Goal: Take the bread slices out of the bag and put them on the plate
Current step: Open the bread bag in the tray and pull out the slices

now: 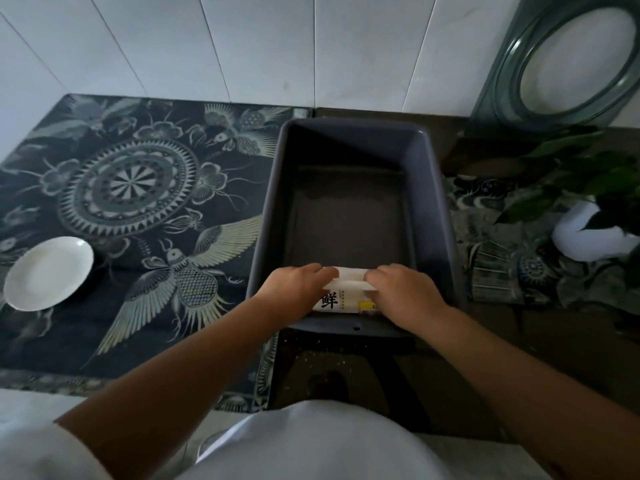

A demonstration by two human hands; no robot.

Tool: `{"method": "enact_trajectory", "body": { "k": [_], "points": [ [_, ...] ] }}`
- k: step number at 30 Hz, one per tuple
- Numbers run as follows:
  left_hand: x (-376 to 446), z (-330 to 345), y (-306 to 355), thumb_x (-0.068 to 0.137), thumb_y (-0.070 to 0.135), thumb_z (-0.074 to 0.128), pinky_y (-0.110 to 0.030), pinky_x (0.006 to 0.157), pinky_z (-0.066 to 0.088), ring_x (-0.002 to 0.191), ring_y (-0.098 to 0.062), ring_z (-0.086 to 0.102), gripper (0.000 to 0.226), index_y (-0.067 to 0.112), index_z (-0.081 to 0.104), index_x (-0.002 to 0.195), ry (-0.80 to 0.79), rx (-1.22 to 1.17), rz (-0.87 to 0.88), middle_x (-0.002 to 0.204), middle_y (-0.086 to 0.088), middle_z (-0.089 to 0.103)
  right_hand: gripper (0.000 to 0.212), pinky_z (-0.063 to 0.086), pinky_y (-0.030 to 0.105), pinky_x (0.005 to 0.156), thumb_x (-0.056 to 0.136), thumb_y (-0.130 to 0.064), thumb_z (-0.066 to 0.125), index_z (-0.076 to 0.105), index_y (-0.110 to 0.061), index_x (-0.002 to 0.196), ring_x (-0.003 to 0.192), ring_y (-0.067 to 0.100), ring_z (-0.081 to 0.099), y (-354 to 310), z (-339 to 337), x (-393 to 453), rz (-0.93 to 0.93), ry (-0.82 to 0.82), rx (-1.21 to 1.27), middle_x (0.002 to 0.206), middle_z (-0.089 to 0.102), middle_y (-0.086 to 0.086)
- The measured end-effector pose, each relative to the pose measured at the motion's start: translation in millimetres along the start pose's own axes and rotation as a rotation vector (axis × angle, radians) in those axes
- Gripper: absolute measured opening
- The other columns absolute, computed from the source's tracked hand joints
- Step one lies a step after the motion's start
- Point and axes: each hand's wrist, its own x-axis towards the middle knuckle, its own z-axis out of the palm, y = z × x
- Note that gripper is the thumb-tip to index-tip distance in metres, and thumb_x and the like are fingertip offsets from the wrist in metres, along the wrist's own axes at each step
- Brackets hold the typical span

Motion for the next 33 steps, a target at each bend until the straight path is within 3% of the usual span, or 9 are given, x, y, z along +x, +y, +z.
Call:
{"method": "enact_trajectory", "body": {
  "k": [3,7,12,18,22,27,30,33],
  "points": [
    [-7.3,0.0,2.8,0.085,0.025,0.068,-0.04,0.062,0.056,0.079,-0.03,0.068,0.047,0.021,0.045,0.126,0.04,0.021,-0.008,0.106,-0.004,0.068,0.035,0.036,0.031,0.05,0.074,-0.032,0.074,0.056,-0.023,0.103,0.076,0.021,0.059,-3.5,-2.6,-4.1,-0.035,0.017,-0.06,0.085,0.066,-0.001],
    [-10.1,-10.5,3.2,0.085,0.019,0.067,-0.041,0.06,0.053,0.076,-0.031,0.067,0.027,0.014,0.058,0.11,0.084,-0.005,0.04,0.095,-0.007,0.069,0.044,0.031,0.029,0.045,0.068,-0.025,0.079,0.052,-0.021,0.103,0.065,0.024,0.061,-3.0,-9.1,-10.9,-0.076,0.043,-0.079,0.077,0.066,0.002],
    [-9.8,-24.1,3.2,0.09,0.017,0.064,-0.045,0.069,0.053,0.083,-0.033,0.063,0.013,0.01,0.07,0.1,0.129,-0.057,0.093,0.089,-0.01,0.071,0.014,0.045,0.035,0.043,0.087,-0.028,0.066,0.058,-0.018,0.093,0.061,0.027,0.061,1.0,-15.9,-14.8,-0.067,0.092,-0.041,0.072,0.063,0.005],
    [-5.5,-27.7,5.2,0.095,0.023,0.058,-0.041,0.074,0.051,0.091,-0.026,0.061,0.016,0.015,0.063,0.108,0.099,-0.062,0.095,0.102,-0.006,0.063,0.011,0.042,0.033,0.06,0.094,-0.028,0.06,0.066,-0.018,0.096,0.078,0.021,0.06,0.7,-19.7,-16.7,0.11,0.045,0.264,0.089,0.064,0.0],
    [-2.5,-30.6,13.2,0.082,0.021,0.074,-0.04,0.071,0.053,0.086,-0.024,0.063,0.045,0.019,0.053,0.122,0.163,0.028,0.207,0.099,-0.005,0.066,0.008,0.048,0.034,0.067,0.093,-0.03,0.062,0.065,-0.026,0.099,0.081,0.013,0.062,2.0,-26.1,-12.2,0.208,-0.018,0.455,0.092,0.068,-0.005],
    [1.3,-31.9,18.7,0.086,0.015,0.071,-0.042,0.065,0.054,0.075,-0.025,0.065,0.026,0.017,0.061,0.11,0.163,0.025,0.229,0.085,-0.004,0.067,0.006,0.037,0.033,0.062,0.096,-0.04,0.05,0.05,-0.034,0.094,0.081,0.016,0.056,3.7,-23.8,-8.0,0.148,-0.122,0.305,0.088,0.05,-0.013],
    [-1.4,-32.7,14.8,0.086,0.015,0.072,-0.038,0.06,0.053,0.068,-0.024,0.064,0.018,0.015,0.067,0.103,0.167,-0.051,0.232,0.077,-0.004,0.067,0.022,0.034,0.031,0.059,0.088,-0.053,0.056,0.043,-0.036,0.087,0.071,0.012,0.049,2.6,-22.5,-8.5,0.124,-0.084,0.22,0.085,0.055,-0.011],
    [-1.1,-34.0,14.0,0.092,0.02,0.064,-0.038,0.062,0.049,0.072,-0.026,0.064,0.011,0.015,0.067,0.101,0.151,-0.101,0.179,0.08,-0.005,0.068,0.031,0.034,0.031,0.056,0.083,-0.059,0.059,0.047,-0.031,0.083,0.07,0.016,0.057,1.4,-21.8,-6.8,0.083,-0.079,0.161,0.081,0.057,-0.008]
  ]
}}
